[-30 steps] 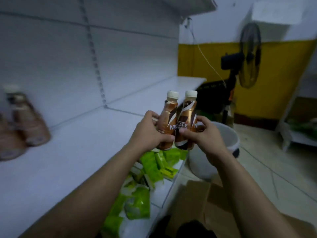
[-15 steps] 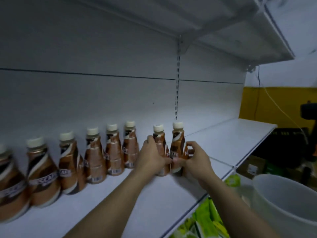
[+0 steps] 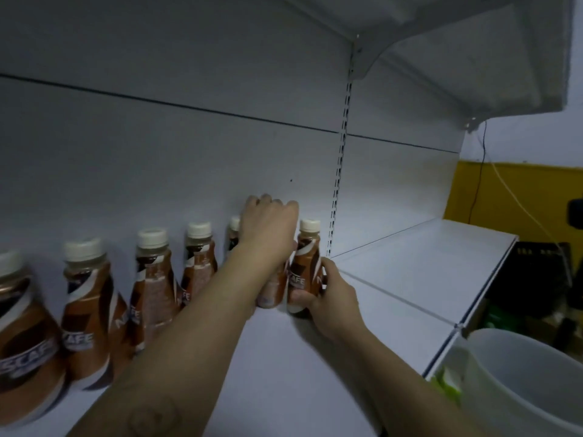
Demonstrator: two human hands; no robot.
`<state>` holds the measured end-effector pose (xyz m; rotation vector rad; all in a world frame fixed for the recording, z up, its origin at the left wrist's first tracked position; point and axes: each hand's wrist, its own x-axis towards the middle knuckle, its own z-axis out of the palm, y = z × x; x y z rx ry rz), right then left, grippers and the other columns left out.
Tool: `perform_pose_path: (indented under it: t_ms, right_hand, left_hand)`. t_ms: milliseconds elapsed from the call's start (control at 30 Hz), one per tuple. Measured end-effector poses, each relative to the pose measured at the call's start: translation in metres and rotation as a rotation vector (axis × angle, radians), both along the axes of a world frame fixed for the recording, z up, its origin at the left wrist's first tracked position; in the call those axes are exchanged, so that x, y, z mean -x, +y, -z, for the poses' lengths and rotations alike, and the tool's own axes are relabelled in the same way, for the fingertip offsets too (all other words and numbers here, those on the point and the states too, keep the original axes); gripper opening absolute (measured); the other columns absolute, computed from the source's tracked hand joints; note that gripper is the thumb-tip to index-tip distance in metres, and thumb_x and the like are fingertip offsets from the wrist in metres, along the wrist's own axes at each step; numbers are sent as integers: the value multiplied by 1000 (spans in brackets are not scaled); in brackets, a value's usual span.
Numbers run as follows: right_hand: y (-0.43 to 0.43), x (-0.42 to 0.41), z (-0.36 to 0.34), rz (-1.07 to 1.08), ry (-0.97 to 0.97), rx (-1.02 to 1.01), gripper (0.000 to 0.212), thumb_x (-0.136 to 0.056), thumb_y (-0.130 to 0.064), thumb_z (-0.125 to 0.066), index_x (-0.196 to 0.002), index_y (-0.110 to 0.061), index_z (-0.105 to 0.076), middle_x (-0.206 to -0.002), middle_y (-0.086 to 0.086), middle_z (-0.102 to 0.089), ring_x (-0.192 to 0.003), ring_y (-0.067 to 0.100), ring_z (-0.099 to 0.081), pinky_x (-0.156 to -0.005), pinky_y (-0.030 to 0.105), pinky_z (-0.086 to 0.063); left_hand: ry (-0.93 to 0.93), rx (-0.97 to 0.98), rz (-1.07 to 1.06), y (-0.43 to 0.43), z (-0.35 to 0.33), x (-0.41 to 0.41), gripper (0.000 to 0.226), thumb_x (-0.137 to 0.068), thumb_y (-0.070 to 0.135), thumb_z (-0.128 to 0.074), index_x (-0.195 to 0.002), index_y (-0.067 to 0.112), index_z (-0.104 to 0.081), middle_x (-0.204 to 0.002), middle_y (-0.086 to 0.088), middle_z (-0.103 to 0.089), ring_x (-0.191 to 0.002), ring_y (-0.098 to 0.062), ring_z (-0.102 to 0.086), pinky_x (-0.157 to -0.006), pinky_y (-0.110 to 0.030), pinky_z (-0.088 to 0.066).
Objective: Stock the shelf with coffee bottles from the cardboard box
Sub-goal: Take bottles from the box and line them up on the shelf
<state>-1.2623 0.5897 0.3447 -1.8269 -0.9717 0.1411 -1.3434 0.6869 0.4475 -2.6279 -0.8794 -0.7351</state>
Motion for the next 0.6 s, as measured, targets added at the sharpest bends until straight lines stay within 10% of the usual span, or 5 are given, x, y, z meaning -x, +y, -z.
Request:
perform_pose_path:
  t_ms: [200, 600]
  right_hand:
    - [48, -18, 1, 3, 26, 8, 38, -85, -17, -70, -117, -23, -52, -86, -12, -59, -70, 3, -54, -60, 12, -38]
    - [61, -46, 8, -304, 173, -41, 58, -86, -11, -67, -135, -31, -44, -118, -7, -66, -109, 11, -61, -98, 36, -47]
  left_hand:
    - [82, -180, -134, 18, -9, 0, 28, -84, 28, -60, -110, 18, -62, -115, -13, -57, -111, -32, -47, -94, -45, -32]
    - [72, -164, -119, 32, -8, 1, 45, -76, 40, -66, -113, 19, -52, -113, -11, -57, -116, -35, -43, -98, -48, -27]
